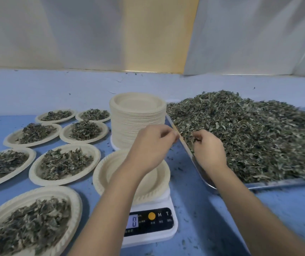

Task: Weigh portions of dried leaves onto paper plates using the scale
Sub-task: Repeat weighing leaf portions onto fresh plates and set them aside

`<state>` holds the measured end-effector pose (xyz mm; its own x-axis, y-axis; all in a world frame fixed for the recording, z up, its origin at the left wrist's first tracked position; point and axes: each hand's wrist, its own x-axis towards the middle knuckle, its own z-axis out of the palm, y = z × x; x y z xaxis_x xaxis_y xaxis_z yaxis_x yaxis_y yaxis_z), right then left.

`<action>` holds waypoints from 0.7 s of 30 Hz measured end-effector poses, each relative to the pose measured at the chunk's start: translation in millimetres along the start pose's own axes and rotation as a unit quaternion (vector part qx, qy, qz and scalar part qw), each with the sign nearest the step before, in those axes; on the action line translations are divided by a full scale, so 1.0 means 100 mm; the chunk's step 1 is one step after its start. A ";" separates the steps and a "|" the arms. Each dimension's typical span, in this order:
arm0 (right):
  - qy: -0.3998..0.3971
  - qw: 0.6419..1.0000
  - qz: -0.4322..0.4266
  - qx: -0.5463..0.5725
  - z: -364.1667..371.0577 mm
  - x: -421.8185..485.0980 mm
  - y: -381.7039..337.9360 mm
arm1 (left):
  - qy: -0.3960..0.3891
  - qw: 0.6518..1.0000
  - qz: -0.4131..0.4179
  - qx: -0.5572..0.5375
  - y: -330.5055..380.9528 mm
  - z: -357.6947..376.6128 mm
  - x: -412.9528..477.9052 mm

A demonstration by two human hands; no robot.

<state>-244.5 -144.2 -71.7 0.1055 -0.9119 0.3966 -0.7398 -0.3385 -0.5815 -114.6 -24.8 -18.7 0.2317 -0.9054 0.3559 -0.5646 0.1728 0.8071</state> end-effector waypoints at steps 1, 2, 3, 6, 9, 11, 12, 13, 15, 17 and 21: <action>-0.016 0.998 -0.010 -0.052 0.01 0.08 0.07 | 0.000 1.000 0.003 -0.011 0.02 0.05 0.03; -0.036 0.994 -0.024 -0.101 0.04 0.15 0.12 | 0.002 1.000 0.005 -0.023 0.04 0.08 0.05; -0.059 0.987 -0.042 -0.146 0.06 0.21 0.17 | 0.003 0.999 0.006 -0.035 0.05 0.11 0.07; -0.121 0.962 -0.070 -0.234 0.13 0.34 0.30 | 0.006 0.999 0.010 -0.050 0.06 0.17 0.10; -0.163 0.950 -0.048 -0.262 0.21 0.43 0.40 | 0.003 0.999 0.011 -0.042 0.02 0.19 0.11; -0.198 0.942 -0.032 -0.268 0.27 0.47 0.43 | 0.000 0.998 0.006 -0.062 -0.01 0.18 0.11; -0.212 0.937 -0.028 -0.276 0.29 0.49 0.43 | 0.000 0.997 0.003 -0.071 -0.02 0.18 0.11; -0.219 0.932 -0.029 -0.287 0.31 0.50 0.43 | 0.003 0.997 0.000 -0.076 -0.03 0.17 0.11; -0.215 0.930 -0.033 -0.297 0.33 0.52 0.42 | 0.009 0.997 -0.001 -0.080 -0.03 0.16 0.12; -0.204 0.932 -0.038 -0.298 0.32 0.50 0.39 | 0.012 0.996 -0.003 -0.084 -0.03 0.16 0.13; -0.187 0.939 -0.047 -0.284 0.25 0.44 0.33 | 0.012 0.996 -0.010 -0.083 -0.02 0.17 0.12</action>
<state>-247.3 -201.0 -91.3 0.3358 -0.9378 0.0884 -0.9394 -0.3403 -0.0416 -124.0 -42.2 -24.0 0.2613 -0.9003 0.3481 -0.4205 0.2184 0.8806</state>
